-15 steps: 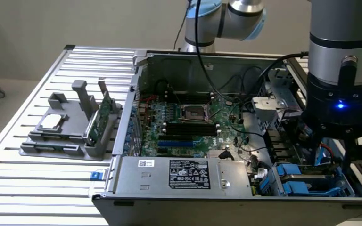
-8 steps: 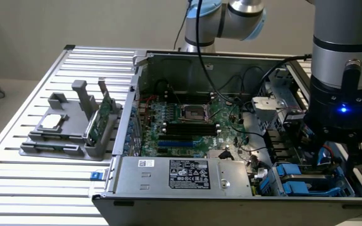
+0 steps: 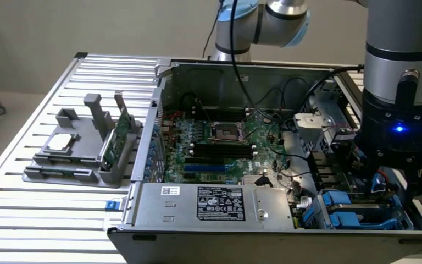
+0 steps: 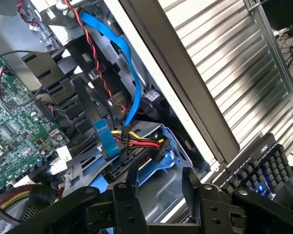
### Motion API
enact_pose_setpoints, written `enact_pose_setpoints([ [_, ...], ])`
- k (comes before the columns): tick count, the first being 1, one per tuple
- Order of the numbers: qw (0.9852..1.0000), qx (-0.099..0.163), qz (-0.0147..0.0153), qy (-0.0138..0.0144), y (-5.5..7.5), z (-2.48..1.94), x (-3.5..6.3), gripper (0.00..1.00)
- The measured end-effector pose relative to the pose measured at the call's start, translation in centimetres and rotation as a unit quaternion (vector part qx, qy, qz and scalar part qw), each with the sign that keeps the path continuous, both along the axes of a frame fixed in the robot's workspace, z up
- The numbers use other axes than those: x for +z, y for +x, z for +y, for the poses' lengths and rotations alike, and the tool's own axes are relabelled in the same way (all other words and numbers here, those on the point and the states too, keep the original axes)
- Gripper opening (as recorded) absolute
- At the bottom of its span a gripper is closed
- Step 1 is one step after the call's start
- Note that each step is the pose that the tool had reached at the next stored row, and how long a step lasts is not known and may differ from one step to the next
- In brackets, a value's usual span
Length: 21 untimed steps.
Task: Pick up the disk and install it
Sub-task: 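Insert the disk into the insertion slot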
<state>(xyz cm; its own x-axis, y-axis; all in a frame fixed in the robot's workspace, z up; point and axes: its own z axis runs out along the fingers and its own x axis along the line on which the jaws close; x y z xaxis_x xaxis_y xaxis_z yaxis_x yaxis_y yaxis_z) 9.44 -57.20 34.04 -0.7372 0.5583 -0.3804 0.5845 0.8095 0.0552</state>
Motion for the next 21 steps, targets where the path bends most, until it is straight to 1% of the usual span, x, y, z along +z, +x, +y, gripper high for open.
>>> enact_pose_setpoints([
  [10, 0.9999, -0.010, 0.0006, 0.0001, 0.87, 0.00, -0.01, 0.49],
  [13, 0.9999, -0.016, 0.0007, 0.0009, 0.91, 0.00, -0.04, 0.49],
  [16, 0.9998, -0.022, 0.0007, 0.0025, 0.94, 0.01, -0.07, 0.49],
  [17, 0.9997, -0.024, 0.0007, 0.0033, 0.94, 0.02, -0.08, 0.46],
  [18, 0.9997, -0.026, 0.0008, 0.0038, 0.94, 0.03, -0.08, 0.46],
  [20, 0.9996, -0.029, 0.0008, 0.0045, 0.95, 0.05, -0.07, 0.33],
  [21, 0.9995, -0.031, 0.0009, 0.0048, 0.95, 0.06, -0.08, 0.33],
])
